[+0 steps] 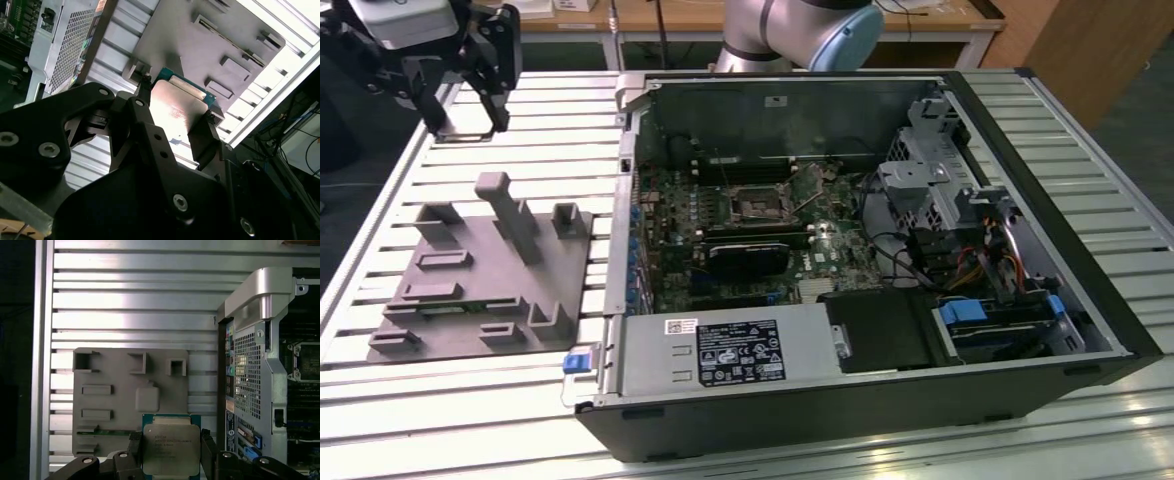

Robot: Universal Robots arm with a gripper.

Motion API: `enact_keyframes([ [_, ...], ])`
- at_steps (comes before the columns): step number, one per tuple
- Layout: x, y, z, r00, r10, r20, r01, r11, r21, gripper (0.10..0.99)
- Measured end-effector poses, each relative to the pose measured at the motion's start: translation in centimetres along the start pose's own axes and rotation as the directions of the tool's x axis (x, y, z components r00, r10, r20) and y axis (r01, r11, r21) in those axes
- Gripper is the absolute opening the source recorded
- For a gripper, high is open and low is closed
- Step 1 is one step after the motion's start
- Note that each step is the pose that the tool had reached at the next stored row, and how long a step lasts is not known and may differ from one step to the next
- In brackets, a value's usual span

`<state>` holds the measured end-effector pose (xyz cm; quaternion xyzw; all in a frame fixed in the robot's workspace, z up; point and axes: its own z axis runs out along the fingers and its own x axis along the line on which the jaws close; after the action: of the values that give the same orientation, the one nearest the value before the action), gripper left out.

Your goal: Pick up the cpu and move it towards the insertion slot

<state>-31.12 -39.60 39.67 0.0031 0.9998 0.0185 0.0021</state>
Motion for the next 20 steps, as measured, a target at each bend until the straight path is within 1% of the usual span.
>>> enact_keyframes([
  [10, -0.75, 0.09, 0.01, 1.0000, 0.000, 0.0000, 0.000, 1.0000, 0.000, 0.545],
  [20, -1.53, 0.37, 0.02, 1.0000, 0.000, 0.0000, 0.000, 1.0000, 0.000, 0.545],
])
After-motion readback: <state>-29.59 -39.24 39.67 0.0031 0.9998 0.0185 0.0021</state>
